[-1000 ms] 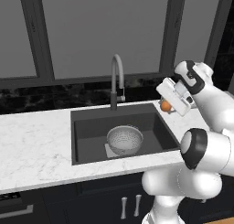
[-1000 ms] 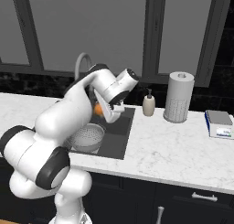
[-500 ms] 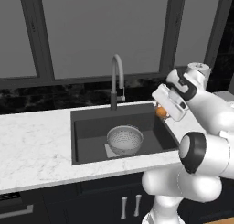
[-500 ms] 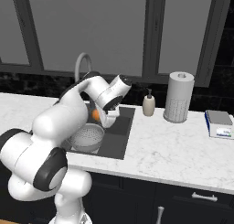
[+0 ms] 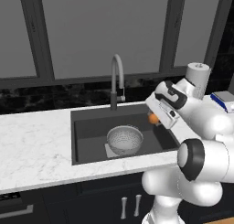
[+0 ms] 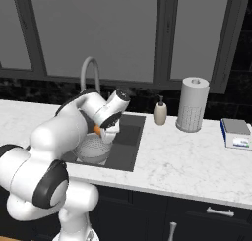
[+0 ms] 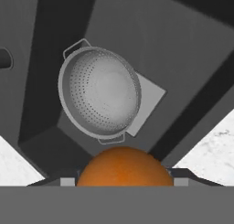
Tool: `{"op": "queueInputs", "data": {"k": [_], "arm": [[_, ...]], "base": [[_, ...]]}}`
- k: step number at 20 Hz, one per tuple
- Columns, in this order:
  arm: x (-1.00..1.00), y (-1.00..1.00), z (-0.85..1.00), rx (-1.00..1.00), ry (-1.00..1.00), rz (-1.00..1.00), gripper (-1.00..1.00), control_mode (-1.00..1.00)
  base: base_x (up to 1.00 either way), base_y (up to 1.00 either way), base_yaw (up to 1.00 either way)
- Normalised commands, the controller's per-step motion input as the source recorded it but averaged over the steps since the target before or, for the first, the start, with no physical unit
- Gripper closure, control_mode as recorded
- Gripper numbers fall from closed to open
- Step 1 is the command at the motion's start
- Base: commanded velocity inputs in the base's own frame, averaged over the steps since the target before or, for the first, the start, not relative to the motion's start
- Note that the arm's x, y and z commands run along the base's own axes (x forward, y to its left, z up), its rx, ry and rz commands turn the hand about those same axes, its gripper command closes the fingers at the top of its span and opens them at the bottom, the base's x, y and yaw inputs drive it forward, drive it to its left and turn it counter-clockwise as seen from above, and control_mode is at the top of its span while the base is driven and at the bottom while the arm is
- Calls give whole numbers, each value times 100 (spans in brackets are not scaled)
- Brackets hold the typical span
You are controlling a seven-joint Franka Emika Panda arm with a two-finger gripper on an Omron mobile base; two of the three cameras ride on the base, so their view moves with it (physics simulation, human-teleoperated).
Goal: Put the colander in the sink, put the tangerine in the colander, and turn on the sink faucet and pour water over the colander.
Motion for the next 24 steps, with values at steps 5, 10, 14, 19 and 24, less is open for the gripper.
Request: {"op": "queueInputs", "data": {"k": [5, 10, 14, 19, 24], "arm": [[74, 0, -11, 0, 8, 0, 100, -100], [29, 1, -15, 0, 1, 0, 100, -100], [0, 3, -47, -1, 0, 0, 100, -100], [0, 4, -55, 0, 0, 0, 100, -100], [0, 21, -28, 0, 0, 0, 100, -100]], "base": [[0, 0, 0], [0, 0, 0], [0, 0, 0], [0, 0, 0], [0, 0, 0]]}}
